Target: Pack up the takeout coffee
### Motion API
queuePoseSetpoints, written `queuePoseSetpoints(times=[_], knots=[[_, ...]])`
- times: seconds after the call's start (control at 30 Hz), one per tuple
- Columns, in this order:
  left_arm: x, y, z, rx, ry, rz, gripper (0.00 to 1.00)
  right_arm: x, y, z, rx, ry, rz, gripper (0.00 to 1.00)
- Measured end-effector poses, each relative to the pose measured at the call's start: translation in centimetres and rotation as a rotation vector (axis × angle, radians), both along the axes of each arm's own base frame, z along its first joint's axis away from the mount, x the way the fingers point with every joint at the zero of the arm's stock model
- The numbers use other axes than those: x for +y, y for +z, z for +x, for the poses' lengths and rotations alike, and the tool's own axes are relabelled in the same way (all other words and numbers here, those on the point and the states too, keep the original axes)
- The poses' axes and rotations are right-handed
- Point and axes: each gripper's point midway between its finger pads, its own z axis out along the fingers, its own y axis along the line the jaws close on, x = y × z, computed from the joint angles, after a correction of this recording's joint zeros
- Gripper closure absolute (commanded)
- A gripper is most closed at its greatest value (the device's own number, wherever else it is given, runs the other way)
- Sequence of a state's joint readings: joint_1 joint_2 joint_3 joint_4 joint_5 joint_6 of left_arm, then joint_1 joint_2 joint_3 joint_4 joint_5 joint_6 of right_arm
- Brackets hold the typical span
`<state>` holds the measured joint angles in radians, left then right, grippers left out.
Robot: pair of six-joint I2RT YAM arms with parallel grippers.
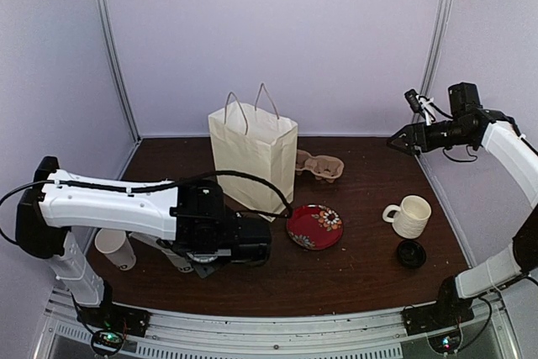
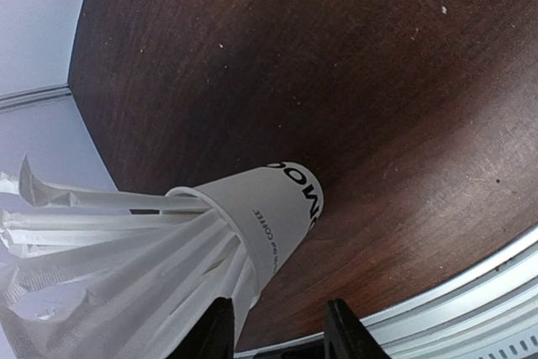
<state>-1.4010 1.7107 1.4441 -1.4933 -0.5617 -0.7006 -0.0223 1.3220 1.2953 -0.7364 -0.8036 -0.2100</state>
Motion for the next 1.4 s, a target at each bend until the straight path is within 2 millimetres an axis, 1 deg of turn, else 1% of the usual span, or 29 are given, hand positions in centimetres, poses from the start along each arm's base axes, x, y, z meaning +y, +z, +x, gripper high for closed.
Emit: queuePoseSetpoints(times=[0.17, 0.3, 0.43, 0.6, 0.7, 0.8, 0.97, 1.0, 1.1, 1.13, 1.33, 1.4], knots=[[0.6, -0.2, 1.2, -0.005, 0.065, -0.013, 0.63, 0.1, -0.2, 0.1, 0.009, 0.003, 0.007, 0.03], [1.4, -1.1, 1.9, 0.005, 0.113, -0.012, 0.65, 0.1, 0.0, 0.1, 0.006, 0.004, 0.008, 0.03], [2.0, -2.0, 2.2, 0.021, 0.142, -0.01, 0.66, 0.2, 0.0, 0.1, 0.006, 0.005, 0.008, 0.03], [1.8, -2.9, 2.4, 0.042, 0.16, -0.035, 0.7, 0.2, 0.0, 0.1, 0.006, 0.007, 0.008, 0.03], [2.0, -3.6, 2.5, 0.061, 0.176, -0.041, 0.71, 0.3, 0.0, 0.1, 0.007, 0.008, 0.008, 0.03], [2.1, -3.8, 2.7, 0.063, 0.185, -0.045, 0.74, 0.3, -0.1, 0.1, 0.007, 0.008, 0.008, 0.03], [2.2, -3.7, 3.0, 0.064, 0.189, -0.061, 0.83, 0.3, -0.1, 0.1, 0.009, 0.008, 0.008, 0.03], [2.3, -3.7, 3.0, 0.064, 0.189, -0.061, 0.82, 0.3, -0.1, 0.1, 0.009, 0.008, 0.008, 0.03], [2.4, -3.7, 3.2, 0.065, 0.193, -0.061, 0.72, 0.3, -0.1, 0.1, 0.009, 0.008, 0.008, 0.03], [2.4, -3.7, 3.2, 0.064, 0.196, -0.062, 0.71, 0.3, -0.1, 0.1, 0.01, 0.008, 0.008, 0.03], [3.0, -3.7, 3.5, 0.062, 0.219, -0.048, 0.7, 0.3, -0.4, 0.1, 0.016, 0.008, 0.008, 0.03], [3.3, -3.6, 3.5, 0.059, 0.224, -0.038, 0.74, 0.3, -0.5, 0.1, 0.018, 0.008, 0.008, 0.03]])
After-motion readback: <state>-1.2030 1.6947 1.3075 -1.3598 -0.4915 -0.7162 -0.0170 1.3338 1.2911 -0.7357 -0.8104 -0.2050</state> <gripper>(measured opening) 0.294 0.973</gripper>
